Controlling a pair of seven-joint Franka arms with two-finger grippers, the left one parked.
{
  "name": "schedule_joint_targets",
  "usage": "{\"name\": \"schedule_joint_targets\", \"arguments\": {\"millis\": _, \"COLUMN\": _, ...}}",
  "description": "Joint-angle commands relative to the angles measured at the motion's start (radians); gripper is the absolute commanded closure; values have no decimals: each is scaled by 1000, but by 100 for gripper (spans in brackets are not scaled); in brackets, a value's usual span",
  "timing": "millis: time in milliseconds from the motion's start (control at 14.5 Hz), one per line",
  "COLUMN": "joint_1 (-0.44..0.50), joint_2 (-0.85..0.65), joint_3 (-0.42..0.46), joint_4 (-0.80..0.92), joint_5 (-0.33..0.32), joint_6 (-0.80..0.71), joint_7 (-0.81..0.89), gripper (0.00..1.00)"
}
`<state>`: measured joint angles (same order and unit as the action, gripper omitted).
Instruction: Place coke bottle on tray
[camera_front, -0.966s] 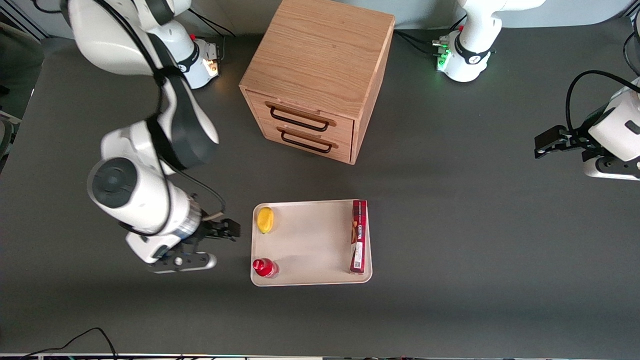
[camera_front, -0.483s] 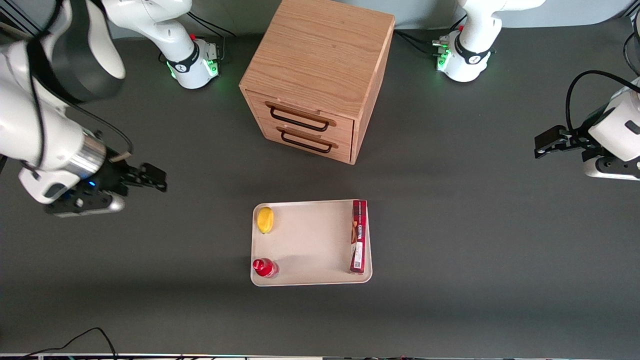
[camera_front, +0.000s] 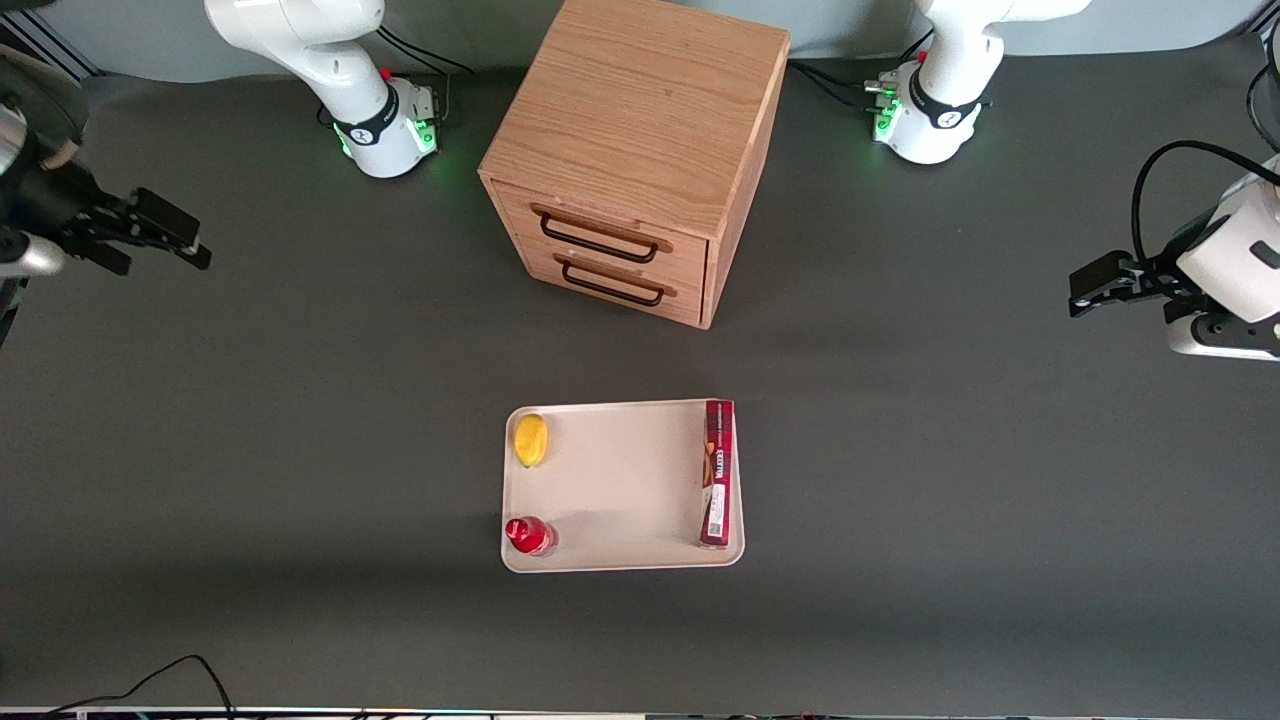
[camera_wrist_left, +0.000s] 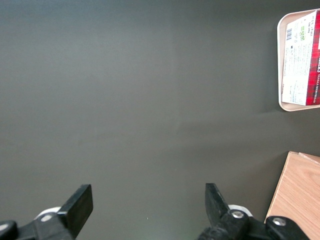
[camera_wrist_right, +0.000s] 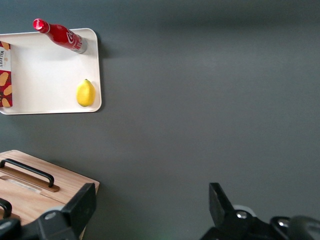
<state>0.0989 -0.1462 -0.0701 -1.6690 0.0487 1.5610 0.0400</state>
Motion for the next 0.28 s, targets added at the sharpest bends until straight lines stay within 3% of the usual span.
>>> {"name": "schedule_joint_targets", "arguments": {"millis": 0, "joint_1": -8, "joint_2": -15, "joint_3": 10, "joint_4": -14, "joint_5": -39, "joint_6": -10, "joint_7": -61, "gripper": 0}}
{"name": "schedule_joint_targets", "arguments": {"millis": 207, "joint_1": -8, "joint_2": -15, "joint_3": 15, "joint_4": 6, "joint_5": -44, "joint_6": -18, "joint_7": -51, "gripper": 0}}
